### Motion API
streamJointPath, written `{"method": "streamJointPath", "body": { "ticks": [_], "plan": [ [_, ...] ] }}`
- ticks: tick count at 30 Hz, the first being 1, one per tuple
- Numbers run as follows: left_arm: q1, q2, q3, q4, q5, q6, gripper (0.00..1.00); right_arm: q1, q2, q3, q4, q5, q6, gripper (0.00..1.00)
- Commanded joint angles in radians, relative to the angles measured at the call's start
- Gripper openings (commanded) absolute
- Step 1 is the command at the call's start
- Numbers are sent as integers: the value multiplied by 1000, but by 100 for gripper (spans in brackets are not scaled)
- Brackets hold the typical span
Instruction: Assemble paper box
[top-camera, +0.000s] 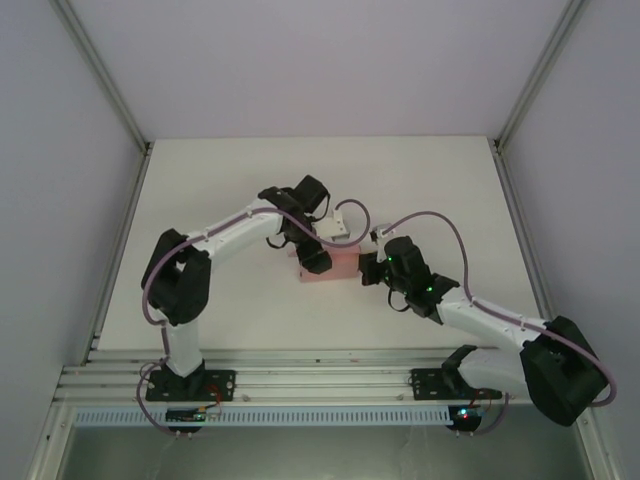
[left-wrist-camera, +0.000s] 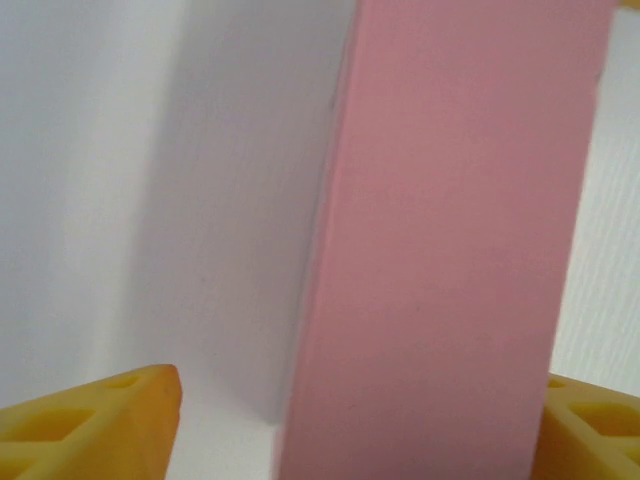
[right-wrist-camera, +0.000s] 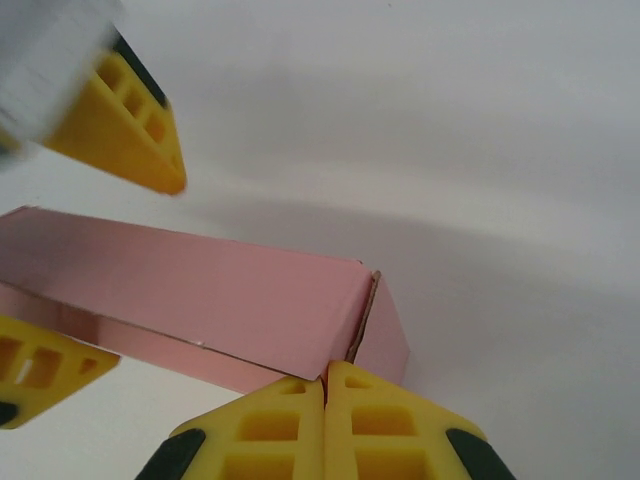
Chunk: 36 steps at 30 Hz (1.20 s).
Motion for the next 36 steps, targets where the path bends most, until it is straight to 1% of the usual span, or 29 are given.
{"method": "streamJointPath", "body": {
  "ticks": [1,3,4,7,9,13,16,20,21,22,24,25,30,34,36],
  "plan": [
    [-12,-106,-41,25,-31,-30,82,8,-5,27,-151,9,41,0],
    [-14,-147,-81,52,-83,-74,86,8,0,53,-189,9,52,0],
    [-13,-170,-100,61,-113,-99,94,8,3,68,-204,13,47,0],
    [-13,-234,-164,71,-169,-171,94,13,4,106,-242,30,53,0],
    [-20,-279,-211,82,-211,-231,92,16,6,123,-253,35,62,0],
    [-25,-358,-288,105,-243,-281,80,22,30,164,-291,10,49,0],
    [-25,-383,-310,112,-257,-302,65,28,63,201,-322,-6,43,0],
    [-25,-389,-323,124,-276,-295,50,29,84,225,-327,-12,44,0],
    [-24,-384,-327,124,-286,-295,47,29,87,229,-331,-12,45,0],
    [-25,-378,-328,122,-294,-297,43,29,87,233,-342,-30,45,0],
    [-23,-371,-334,122,-315,-303,39,29,89,241,-353,-31,45,0],
    [-24,-369,-336,124,-321,-307,35,30,91,244,-355,-39,46,0],
    [-17,-373,-352,158,-339,-302,34,28,87,242,-359,-80,47,0],
    [2,-370,-372,158,-346,-277,39,19,76,240,-364,-102,41,0],
    [12,-365,-377,162,-339,-264,40,13,73,240,-368,-115,37,0]
  ]
}}
